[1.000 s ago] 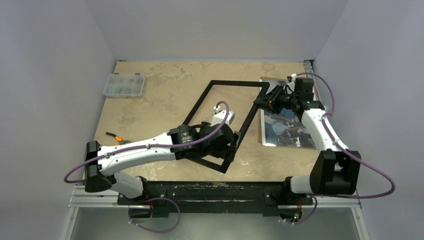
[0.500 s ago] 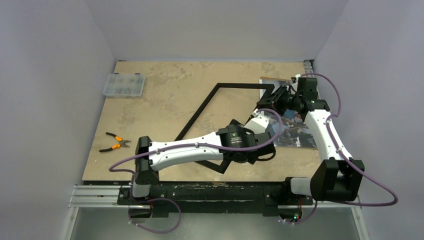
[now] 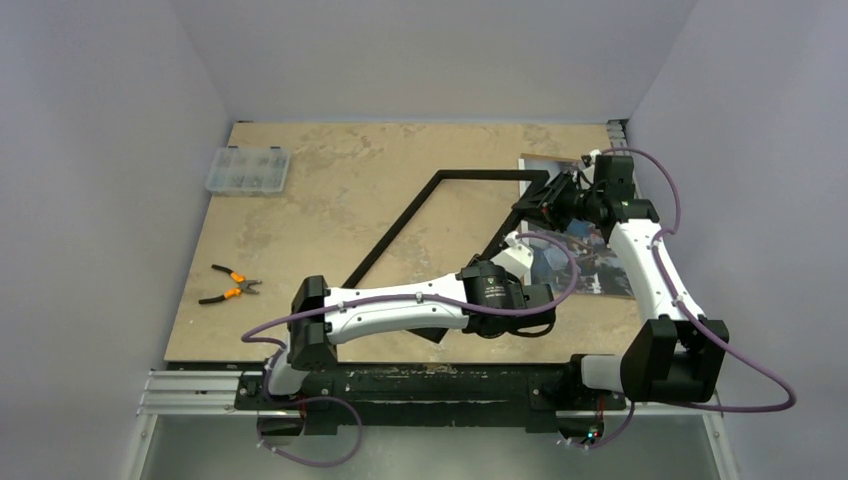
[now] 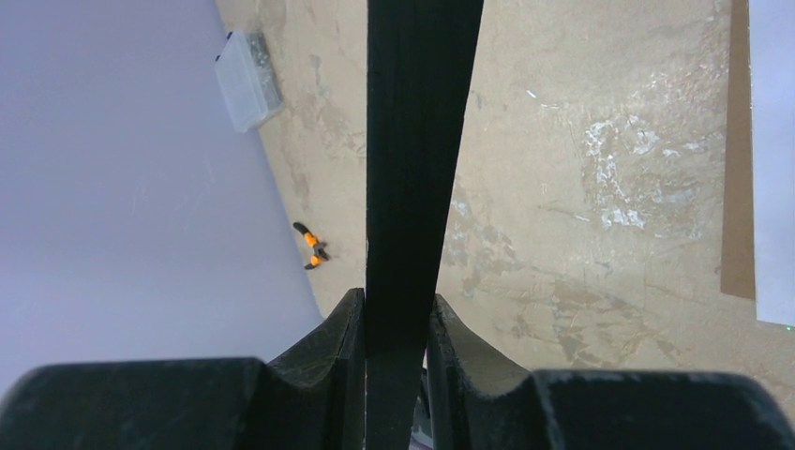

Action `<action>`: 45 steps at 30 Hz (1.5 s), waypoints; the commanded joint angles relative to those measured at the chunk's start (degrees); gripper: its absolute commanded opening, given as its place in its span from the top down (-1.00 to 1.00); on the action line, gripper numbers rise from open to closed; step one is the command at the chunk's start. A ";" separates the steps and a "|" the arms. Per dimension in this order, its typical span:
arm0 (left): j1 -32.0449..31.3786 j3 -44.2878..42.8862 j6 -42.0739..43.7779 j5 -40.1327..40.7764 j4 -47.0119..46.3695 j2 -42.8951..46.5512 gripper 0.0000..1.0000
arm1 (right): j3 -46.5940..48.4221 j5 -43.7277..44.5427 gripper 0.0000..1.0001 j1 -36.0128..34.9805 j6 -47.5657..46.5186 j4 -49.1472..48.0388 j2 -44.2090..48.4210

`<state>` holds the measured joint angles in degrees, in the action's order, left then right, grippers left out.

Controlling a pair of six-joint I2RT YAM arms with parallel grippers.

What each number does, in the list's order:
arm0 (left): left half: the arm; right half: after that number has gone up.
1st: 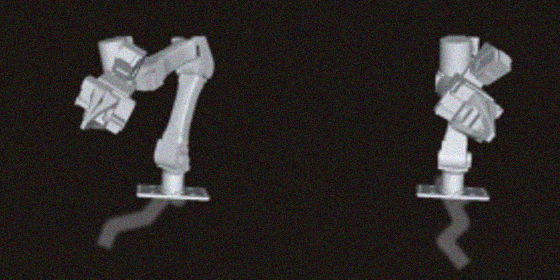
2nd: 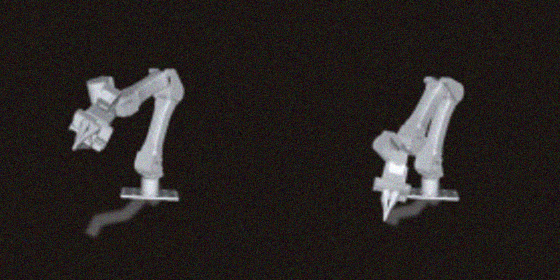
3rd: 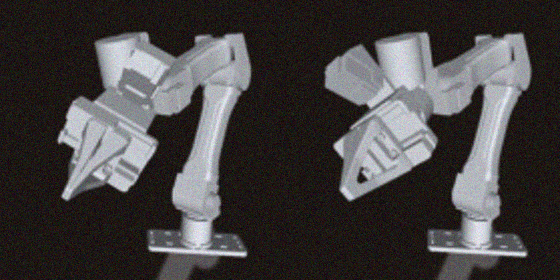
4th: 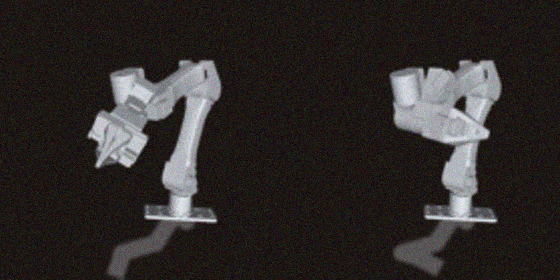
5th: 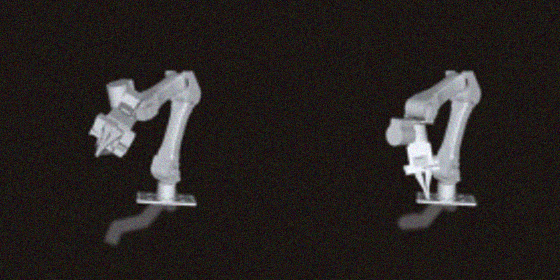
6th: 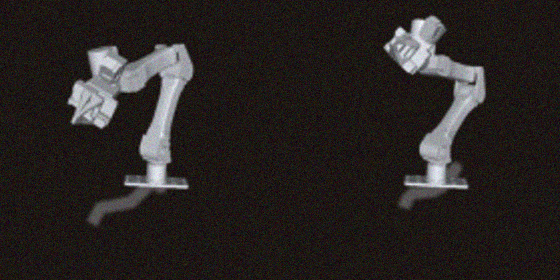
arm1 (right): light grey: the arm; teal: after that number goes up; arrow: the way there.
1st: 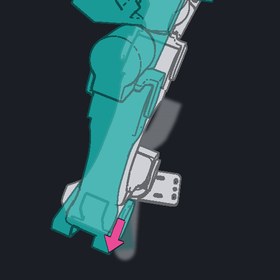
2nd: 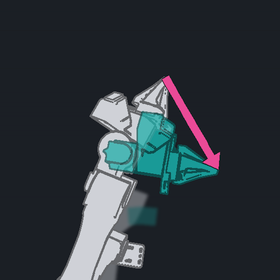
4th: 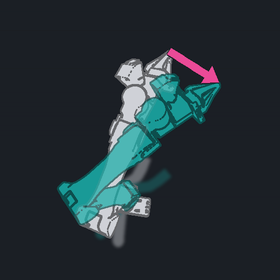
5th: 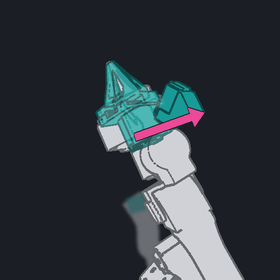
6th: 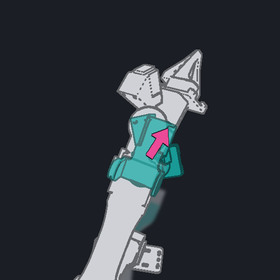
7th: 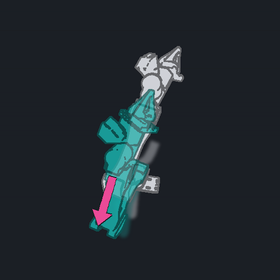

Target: Put the photo into the frame

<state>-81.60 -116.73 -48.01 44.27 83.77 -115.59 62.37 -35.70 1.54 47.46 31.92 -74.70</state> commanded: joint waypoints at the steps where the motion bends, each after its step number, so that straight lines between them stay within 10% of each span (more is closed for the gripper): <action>1: 0.39 -3.25 -1.89 6.09 5.88 0.18 0.55 | 1.14 -4.29 0.98 -0.05 -3.49 -2.88 2.05; 5: 0.41 -4.05 -2.28 7.32 7.64 0.28 0.93 | -0.06 -6.26 0.88 0.00 -3.38 -5.81 3.24; 12: 0.57 -7.34 -4.09 9.45 12.57 0.78 1.00 | -0.08 -6.57 -0.32 -0.03 -4.47 -5.66 5.30; 15: 1.01 -8.85 -4.11 10.00 13.41 1.92 1.00 | 0.28 -6.28 -0.54 -0.04 -4.97 -5.08 6.68; 28: 5.69 -6.38 3.53 4.61 1.71 15.14 1.00 | 4.86 -2.12 -0.60 0.04 -6.95 -0.24 11.54; 45: 21.14 31.68 -1.84 -11.77 -25.23 46.89 1.00 | 0.78 -1.02 -0.60 0.00 -11.97 1.26 11.08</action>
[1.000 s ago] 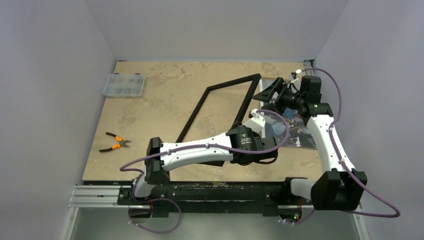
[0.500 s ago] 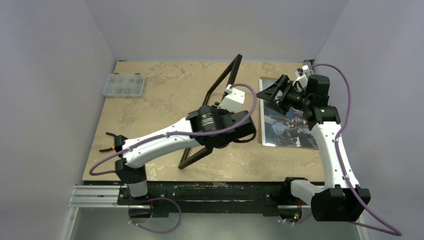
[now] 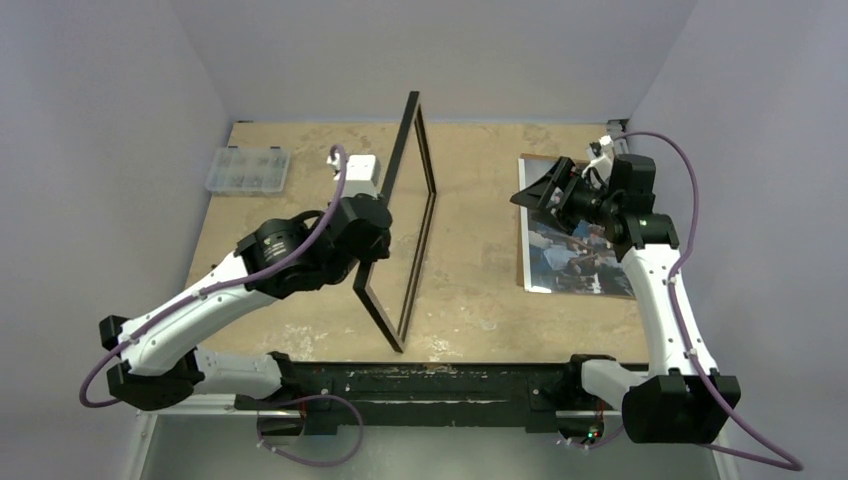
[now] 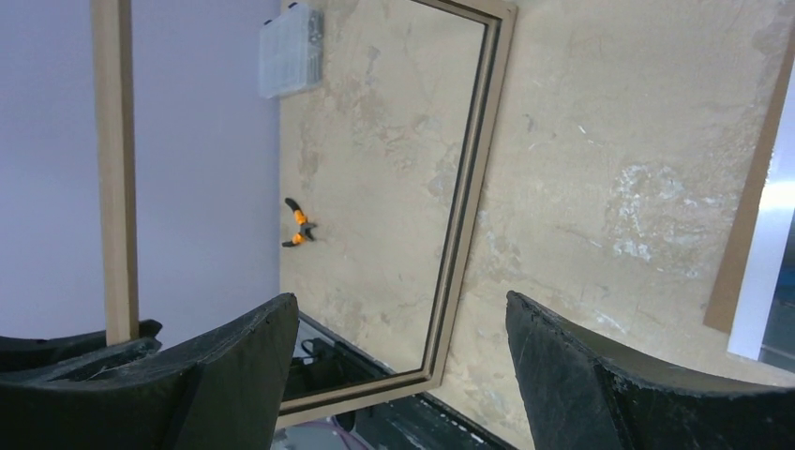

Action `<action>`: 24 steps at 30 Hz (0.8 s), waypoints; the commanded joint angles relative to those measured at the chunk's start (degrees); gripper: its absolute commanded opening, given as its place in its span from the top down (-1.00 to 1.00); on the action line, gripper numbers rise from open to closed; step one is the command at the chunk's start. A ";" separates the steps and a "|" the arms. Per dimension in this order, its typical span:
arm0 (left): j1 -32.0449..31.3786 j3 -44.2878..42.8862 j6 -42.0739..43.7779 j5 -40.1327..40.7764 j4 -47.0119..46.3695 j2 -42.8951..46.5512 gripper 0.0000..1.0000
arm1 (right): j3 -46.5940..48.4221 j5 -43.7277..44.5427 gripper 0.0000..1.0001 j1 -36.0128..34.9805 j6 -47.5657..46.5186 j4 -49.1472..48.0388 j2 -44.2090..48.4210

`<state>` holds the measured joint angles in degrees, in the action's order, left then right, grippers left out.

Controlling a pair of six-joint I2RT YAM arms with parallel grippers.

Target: Put the photo into the frame

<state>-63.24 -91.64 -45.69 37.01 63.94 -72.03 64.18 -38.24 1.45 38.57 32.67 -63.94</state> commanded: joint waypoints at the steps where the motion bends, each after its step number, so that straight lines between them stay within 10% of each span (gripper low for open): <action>1: 3.74 8.09 -4.72 -4.64 -5.41 4.08 1.00 | -1.27 1.90 -0.60 0.12 -3.44 0.82 0.33; 24: 19.39 38.37 -2.53 -20.44 -20.91 9.64 1.00 | -11.07 10.23 -0.60 -2.89 -14.14 0.58 -7.55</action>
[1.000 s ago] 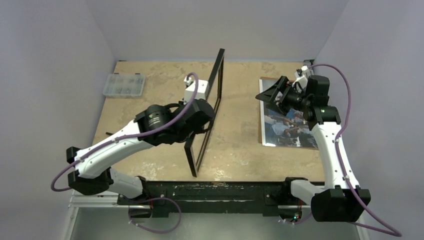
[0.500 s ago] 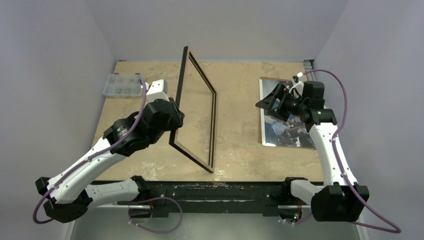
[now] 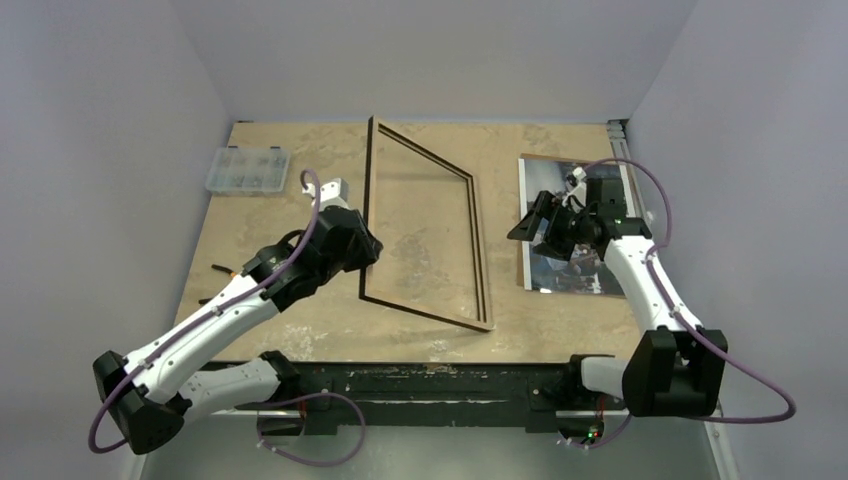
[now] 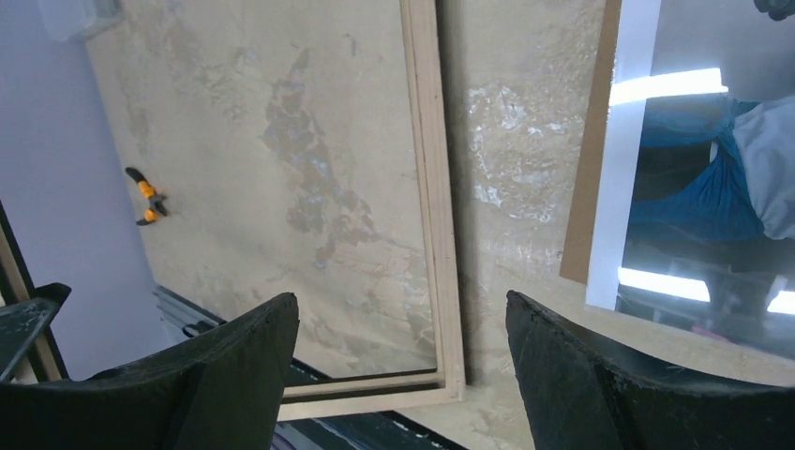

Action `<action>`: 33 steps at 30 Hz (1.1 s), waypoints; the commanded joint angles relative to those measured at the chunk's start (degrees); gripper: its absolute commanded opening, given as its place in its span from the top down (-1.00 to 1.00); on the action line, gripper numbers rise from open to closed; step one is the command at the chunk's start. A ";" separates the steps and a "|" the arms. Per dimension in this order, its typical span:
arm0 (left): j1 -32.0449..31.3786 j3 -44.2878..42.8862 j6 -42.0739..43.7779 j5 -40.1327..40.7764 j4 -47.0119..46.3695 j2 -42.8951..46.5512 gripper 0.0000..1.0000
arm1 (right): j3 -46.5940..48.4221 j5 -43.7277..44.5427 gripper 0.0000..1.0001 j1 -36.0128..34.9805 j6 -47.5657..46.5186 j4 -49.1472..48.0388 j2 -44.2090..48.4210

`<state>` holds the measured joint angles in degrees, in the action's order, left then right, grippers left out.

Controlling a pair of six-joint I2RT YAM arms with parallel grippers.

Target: Put the photo into the frame

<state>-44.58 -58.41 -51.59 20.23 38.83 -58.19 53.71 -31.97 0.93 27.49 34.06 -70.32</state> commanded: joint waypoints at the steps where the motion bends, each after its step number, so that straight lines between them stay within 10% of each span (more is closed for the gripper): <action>1: 0.97 6.08 3.08 -3.85 3.32 -4.90 1.00 | -0.93 5.06 -0.60 -3.21 -3.27 -1.02 -1.93; 12: 3.31 12.06 1.89 -3.21 -0.72 -13.09 1.00 | -2.78 23.98 -0.39 -12.62 -2.73 -3.62 -12.68; 29: 4.88 13.22 3.77 -5.72 -8.68 -26.12 1.00 | -5.05 25.77 0.22 -17.44 -2.67 -9.23 -20.26; 33: 5.50 11.81 4.47 -6.61 -8.53 -28.04 0.59 | -5.37 25.94 0.39 -17.71 -2.55 -9.77 -20.79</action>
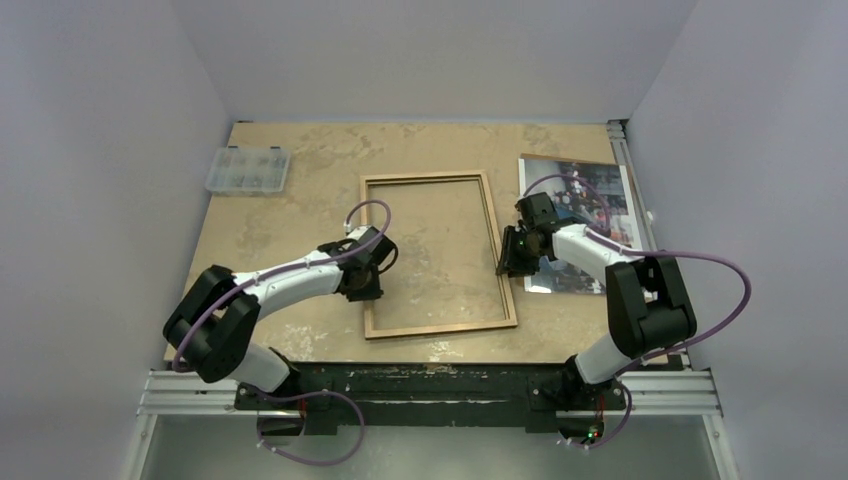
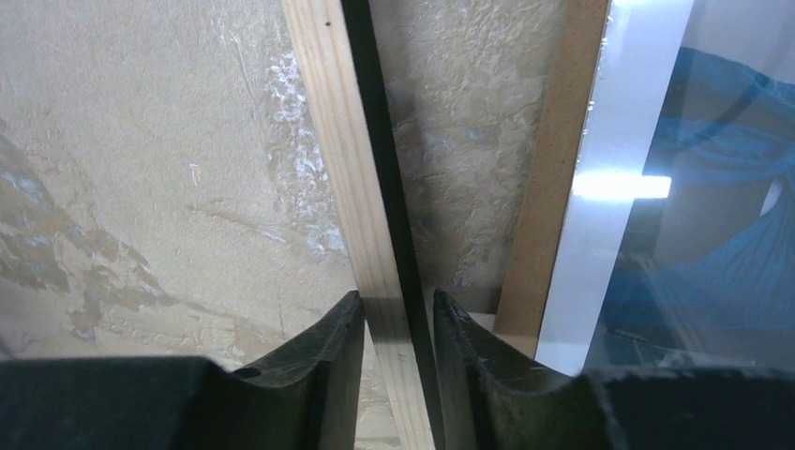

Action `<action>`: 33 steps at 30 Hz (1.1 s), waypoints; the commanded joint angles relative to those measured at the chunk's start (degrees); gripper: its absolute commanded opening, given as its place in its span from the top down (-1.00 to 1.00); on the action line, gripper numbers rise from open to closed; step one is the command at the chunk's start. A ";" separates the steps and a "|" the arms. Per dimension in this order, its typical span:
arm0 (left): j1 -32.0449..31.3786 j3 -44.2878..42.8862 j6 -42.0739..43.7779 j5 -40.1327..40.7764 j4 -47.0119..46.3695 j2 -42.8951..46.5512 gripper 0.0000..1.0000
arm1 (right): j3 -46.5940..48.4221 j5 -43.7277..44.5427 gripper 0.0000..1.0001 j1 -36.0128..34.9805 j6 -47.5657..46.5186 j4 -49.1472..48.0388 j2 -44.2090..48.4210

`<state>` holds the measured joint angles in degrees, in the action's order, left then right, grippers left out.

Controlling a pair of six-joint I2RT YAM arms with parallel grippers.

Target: Put the photo into the frame

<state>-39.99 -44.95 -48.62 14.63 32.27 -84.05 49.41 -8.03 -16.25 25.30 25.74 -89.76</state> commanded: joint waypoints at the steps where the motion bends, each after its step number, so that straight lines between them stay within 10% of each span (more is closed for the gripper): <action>1: 0.98 -1.86 1.49 -1.27 -1.95 -2.35 0.23 | -1.07 2.08 0.45 -0.61 -0.34 -1.40 -1.45; 4: 1.29 -2.95 1.82 -1.40 -1.04 -1.74 -0.49 | -1.15 2.39 0.64 -0.75 0.15 -1.58 -1.26; 7: 1.60 -5.63 2.69 0.22 2.90 0.20 -0.76 | -1.26 3.26 0.79 -0.80 0.77 -1.42 -1.21; 11: 2.19 -11.94 4.16 1.15 9.37 4.89 -0.82 | -1.33 3.12 0.82 -0.88 0.68 -1.06 -0.70; 16: 2.20 -23.78 6.80 0.54 15.80 14.13 -0.85 | -1.65 3.46 0.01 -1.36 -0.35 0.32 2.48; 20: 2.28 -30.28 7.65 -1.34 16.75 21.73 -0.97 | -1.95 4.67 -0.19 -2.41 -1.05 1.93 4.14; 33: 2.36 -26.96 4.54 -8.02 10.11 36.94 -1.00 | -4.26 4.02 0.61 -6.59 3.47 0.66 -0.10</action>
<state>-37.89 -74.28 -42.92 8.78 43.48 -46.68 46.02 -2.52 -21.98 26.17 25.87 -86.19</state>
